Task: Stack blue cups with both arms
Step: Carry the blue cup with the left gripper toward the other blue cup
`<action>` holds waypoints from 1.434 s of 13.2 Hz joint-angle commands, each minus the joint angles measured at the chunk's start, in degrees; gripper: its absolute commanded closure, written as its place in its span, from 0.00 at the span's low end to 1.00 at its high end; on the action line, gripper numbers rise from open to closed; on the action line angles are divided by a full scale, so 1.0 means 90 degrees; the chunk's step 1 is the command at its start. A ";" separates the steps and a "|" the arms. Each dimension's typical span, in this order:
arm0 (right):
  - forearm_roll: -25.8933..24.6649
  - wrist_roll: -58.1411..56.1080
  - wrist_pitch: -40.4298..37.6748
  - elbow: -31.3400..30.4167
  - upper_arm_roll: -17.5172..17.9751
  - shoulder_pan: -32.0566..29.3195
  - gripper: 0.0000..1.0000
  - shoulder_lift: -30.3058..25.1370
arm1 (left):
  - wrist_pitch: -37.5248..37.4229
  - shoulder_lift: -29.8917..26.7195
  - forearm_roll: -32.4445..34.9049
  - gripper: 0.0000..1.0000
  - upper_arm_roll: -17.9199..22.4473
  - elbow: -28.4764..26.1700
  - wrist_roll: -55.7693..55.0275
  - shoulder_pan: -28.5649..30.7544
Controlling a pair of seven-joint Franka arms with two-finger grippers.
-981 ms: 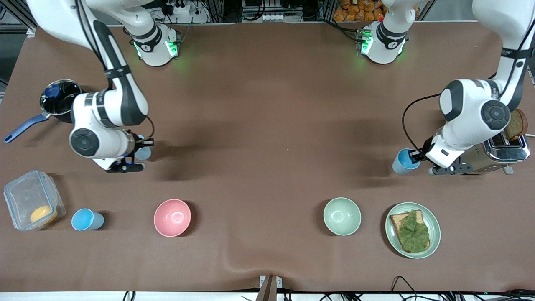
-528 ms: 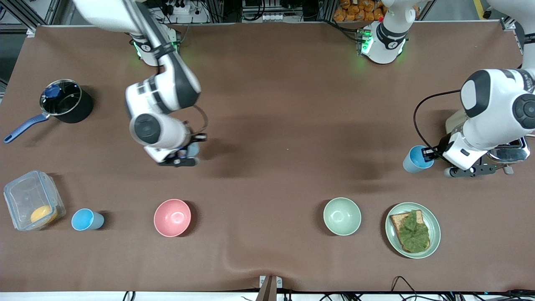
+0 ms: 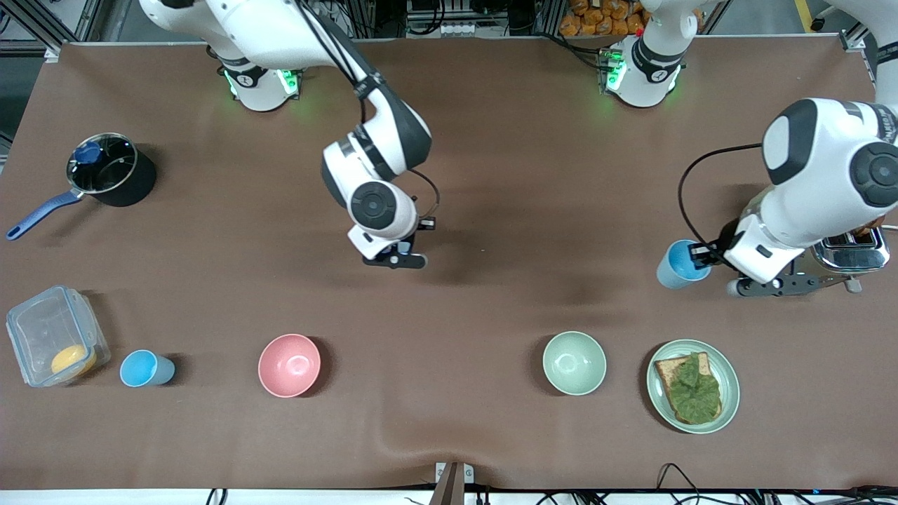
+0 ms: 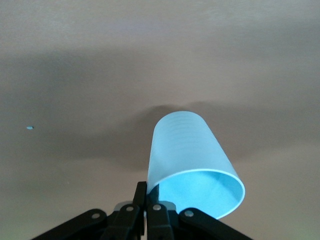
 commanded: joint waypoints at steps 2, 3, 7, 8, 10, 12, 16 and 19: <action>0.0171 0.0067 0.0194 0.0273 -0.0084 0.0137 1.00 0.0369 | -0.0166 0.0096 -0.0046 1.00 -0.0476 0.0224 -0.0870 0.0029; 0.0161 0.0067 0.0204 0.0273 -0.0084 0.0137 1.00 0.0388 | -0.0166 0.0116 -0.0046 1.00 -0.0603 0.0234 -0.1134 0.0019; 0.0102 0.0048 0.0243 0.0292 -0.0093 0.0273 0.00 0.0428 | -0.0166 0.0146 -0.0046 1.00 -0.0926 0.0243 -0.2033 -0.0166; 0.0092 0.0048 0.0243 0.0370 -0.0093 0.0283 0.00 0.0437 | -0.0166 0.0194 -0.0046 1.00 -0.0926 0.0273 -0.2228 -0.0263; 0.0121 0.0028 0.0165 0.0594 -0.0093 0.0235 0.00 0.0369 | -0.0166 0.0253 -0.0046 1.00 -0.0926 0.0380 -0.2638 -0.0478; 0.0122 -0.0001 -0.0019 0.0829 -0.0103 0.0128 0.00 0.0291 | -0.0166 0.0321 -0.0055 1.00 -0.0926 0.0536 -0.2980 -0.0664; 0.0092 -0.0108 -0.1404 0.1550 -0.0133 -0.0378 0.00 0.0242 | -0.0166 0.0409 -0.0046 1.00 -0.0926 0.0644 -0.3712 -0.1171; 0.0073 -0.0681 -0.1895 0.1592 -0.0152 -0.1022 0.00 -0.0313 | -0.0136 0.0730 0.0042 1.00 -0.0917 0.0965 -0.4610 -0.1844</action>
